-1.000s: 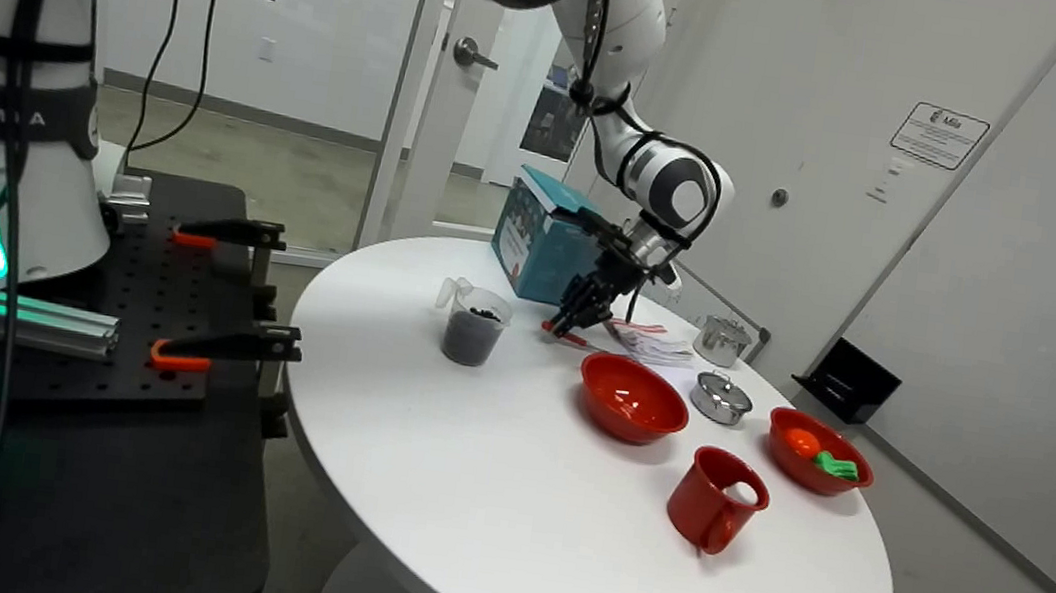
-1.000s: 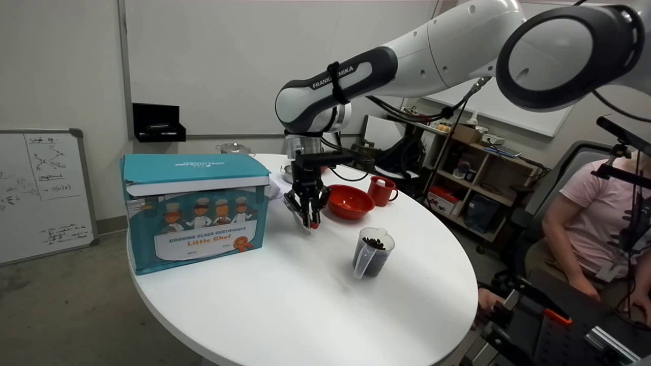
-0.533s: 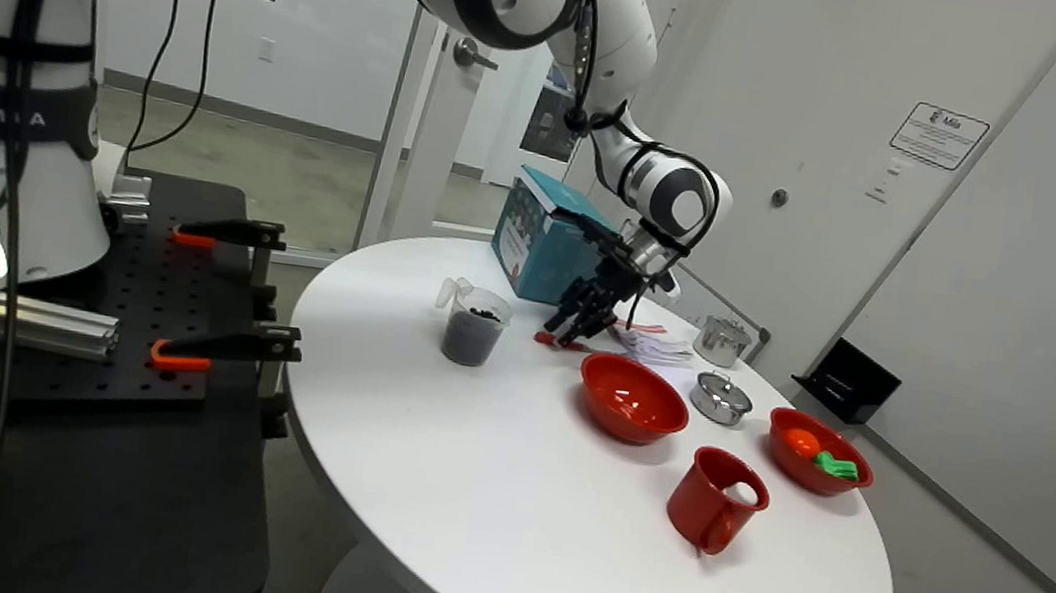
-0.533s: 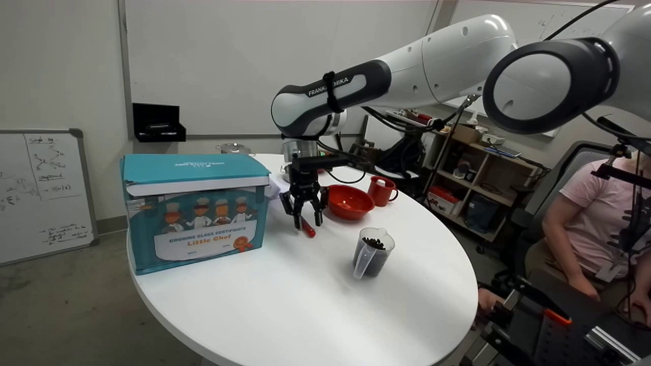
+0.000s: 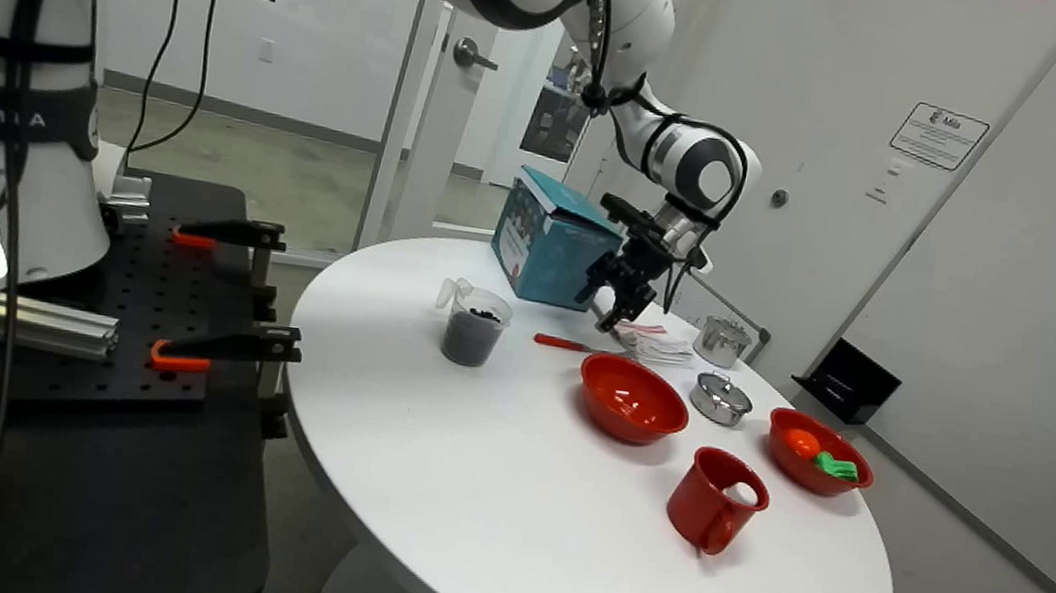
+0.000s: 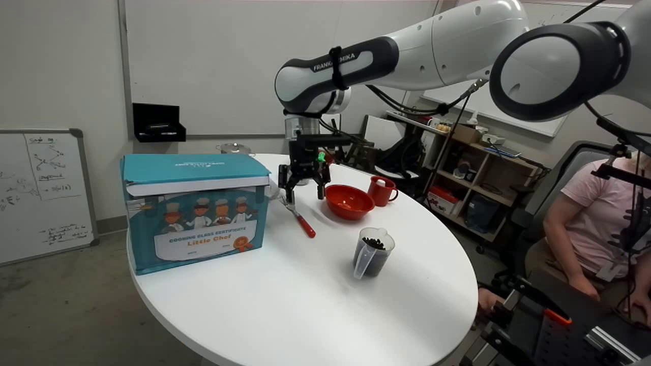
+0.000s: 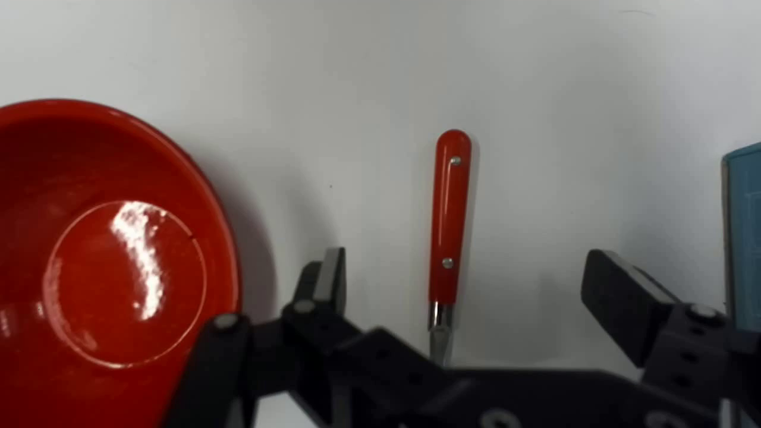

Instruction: Remove the fork from the red bowl and put it on the table

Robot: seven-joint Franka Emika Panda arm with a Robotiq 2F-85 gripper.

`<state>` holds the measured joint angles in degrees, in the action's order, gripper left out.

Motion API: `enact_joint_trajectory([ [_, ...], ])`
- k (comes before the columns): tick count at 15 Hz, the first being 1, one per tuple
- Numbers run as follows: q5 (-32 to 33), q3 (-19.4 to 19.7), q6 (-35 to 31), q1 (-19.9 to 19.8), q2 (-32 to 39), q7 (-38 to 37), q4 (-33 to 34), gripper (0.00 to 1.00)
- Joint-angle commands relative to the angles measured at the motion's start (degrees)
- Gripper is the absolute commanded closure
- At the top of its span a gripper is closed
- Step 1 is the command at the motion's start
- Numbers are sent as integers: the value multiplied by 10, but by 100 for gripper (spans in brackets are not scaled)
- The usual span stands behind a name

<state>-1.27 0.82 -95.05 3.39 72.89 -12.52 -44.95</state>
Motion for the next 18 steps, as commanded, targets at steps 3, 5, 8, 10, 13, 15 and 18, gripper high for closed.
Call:
enact_joint_trajectory([
  [3,22,11,-2,-8,-98,61,-82,0],
  [5,35,17,-8,-10,-132,87,-114,0],
  [8,48,24,-35,-20,-187,123,-174,0],
  [10,40,25,-78,-31,-230,121,-228,0],
  [13,20,17,-154,-56,-281,107,-296,0],
  [15,4,15,-199,-71,-312,106,-345,0],
  [18,-4,18,-244,-88,-359,116,-421,0],
])
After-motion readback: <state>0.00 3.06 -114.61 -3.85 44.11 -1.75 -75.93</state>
